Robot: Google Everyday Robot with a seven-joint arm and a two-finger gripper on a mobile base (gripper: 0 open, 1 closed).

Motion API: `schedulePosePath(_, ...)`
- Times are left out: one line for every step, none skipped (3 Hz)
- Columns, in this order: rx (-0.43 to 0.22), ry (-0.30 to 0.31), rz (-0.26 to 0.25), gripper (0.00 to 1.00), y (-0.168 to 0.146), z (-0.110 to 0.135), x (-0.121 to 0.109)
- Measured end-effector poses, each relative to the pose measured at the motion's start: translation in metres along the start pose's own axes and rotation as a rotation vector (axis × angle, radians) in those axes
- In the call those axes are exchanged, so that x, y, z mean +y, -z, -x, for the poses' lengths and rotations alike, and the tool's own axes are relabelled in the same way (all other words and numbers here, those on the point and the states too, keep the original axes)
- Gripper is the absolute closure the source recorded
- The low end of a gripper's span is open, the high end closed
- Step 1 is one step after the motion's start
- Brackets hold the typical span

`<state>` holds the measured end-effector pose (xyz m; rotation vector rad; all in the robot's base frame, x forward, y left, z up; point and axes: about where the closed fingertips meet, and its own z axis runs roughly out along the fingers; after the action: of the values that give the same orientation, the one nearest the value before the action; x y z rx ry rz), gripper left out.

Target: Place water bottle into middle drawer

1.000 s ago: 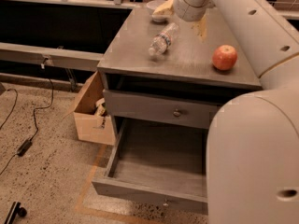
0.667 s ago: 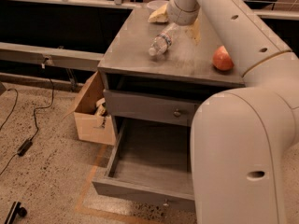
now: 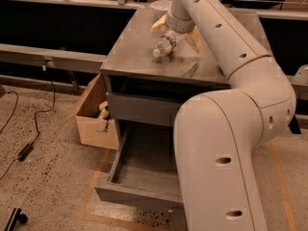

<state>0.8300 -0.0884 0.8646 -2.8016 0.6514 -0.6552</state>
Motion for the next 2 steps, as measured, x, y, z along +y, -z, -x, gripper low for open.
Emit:
schedulePosePath(-0.007, 0.013, 0.029, 0.15, -0.012, 0.0036, -0.0033)
schedulePosePath(-0.009, 0.044, 0.07, 0.38, -0.0177, 0.0084, -0.0042)
